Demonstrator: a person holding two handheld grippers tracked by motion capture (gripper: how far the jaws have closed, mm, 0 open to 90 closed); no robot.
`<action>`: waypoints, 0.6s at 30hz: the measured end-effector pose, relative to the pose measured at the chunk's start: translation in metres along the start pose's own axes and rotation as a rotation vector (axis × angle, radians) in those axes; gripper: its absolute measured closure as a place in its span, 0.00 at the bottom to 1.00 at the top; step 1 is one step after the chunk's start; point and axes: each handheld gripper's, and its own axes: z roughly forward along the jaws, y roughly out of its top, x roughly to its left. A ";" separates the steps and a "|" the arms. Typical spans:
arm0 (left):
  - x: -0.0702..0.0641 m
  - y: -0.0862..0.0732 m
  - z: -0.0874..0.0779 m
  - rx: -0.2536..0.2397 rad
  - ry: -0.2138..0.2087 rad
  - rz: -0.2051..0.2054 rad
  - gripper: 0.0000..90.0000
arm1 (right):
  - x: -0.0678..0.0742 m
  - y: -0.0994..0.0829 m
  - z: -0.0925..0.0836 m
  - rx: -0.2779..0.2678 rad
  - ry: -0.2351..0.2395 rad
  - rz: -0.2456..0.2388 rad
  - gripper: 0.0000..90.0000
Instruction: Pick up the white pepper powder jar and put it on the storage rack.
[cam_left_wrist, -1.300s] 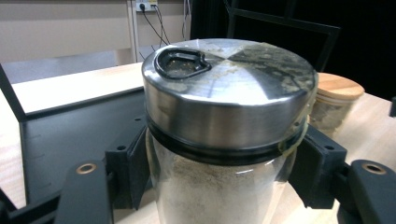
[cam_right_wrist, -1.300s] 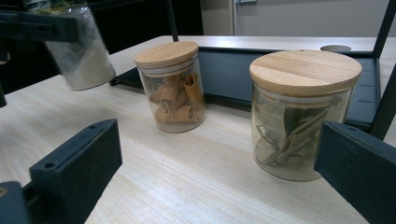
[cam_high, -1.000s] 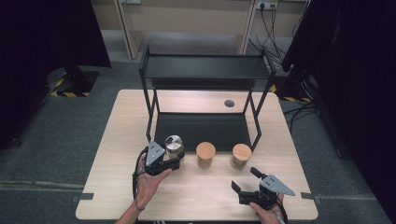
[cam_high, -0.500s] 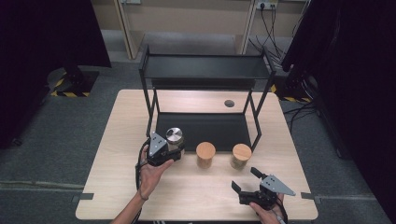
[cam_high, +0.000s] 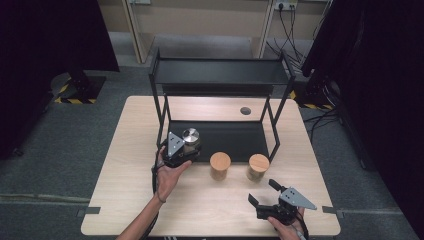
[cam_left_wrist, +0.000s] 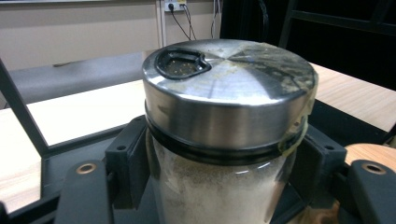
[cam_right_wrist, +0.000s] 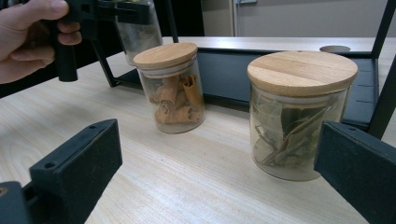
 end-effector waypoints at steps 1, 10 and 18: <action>-0.001 0.000 0.003 0.000 0.003 0.003 0.34 | 0.000 0.000 0.000 -0.001 0.000 -0.001 0.01; -0.003 0.002 0.022 0.013 0.037 0.005 0.34 | 0.000 0.000 0.000 0.000 0.003 -0.001 0.01; -0.001 0.001 0.034 0.009 0.058 0.003 0.34 | -0.001 0.000 0.000 0.000 0.004 -0.001 0.01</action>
